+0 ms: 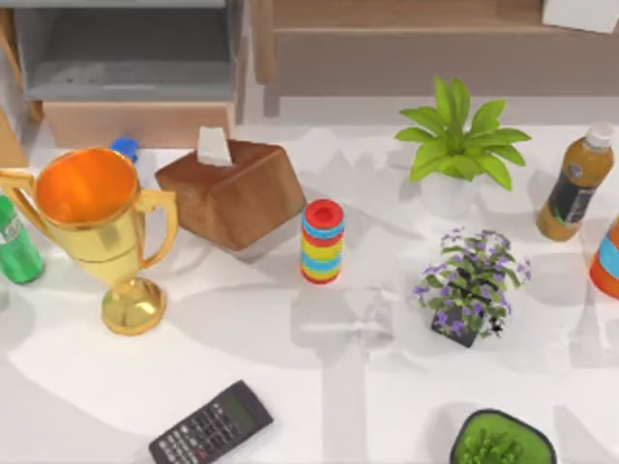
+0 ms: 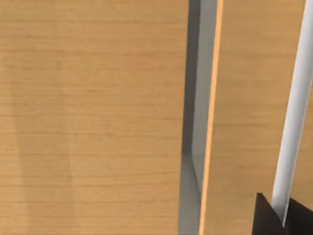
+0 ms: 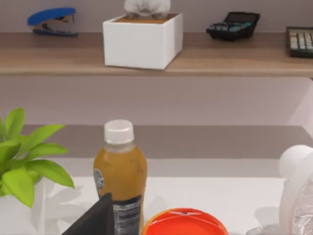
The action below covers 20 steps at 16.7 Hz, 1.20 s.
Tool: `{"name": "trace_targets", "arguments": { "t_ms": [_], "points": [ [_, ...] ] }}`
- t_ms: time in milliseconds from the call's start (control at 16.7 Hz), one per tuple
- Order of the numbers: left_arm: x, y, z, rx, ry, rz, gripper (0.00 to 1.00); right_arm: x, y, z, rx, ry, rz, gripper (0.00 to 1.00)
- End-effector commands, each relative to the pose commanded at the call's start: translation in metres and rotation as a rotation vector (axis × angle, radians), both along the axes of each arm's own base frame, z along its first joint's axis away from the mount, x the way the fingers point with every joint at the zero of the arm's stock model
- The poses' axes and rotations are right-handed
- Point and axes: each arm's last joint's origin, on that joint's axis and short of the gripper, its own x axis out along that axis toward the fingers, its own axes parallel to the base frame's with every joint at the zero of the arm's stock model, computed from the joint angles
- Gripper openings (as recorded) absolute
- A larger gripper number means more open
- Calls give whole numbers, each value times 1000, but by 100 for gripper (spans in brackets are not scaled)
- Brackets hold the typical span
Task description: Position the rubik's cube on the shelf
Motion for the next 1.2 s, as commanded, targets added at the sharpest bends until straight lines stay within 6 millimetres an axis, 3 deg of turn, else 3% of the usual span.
{"name": "trace_targets", "arguments": {
  "t_ms": [360,780,1200],
  "points": [
    [-53,-1,-4,-7,14,-3,0,0,0,0,0,0,0,100],
    [-62,0,-2,-1,6,-3,0,0,0,0,0,0,0,100],
    [-119,0,-4,-4,11,-6,0,0,0,0,0,0,0,100]
  ]
}}
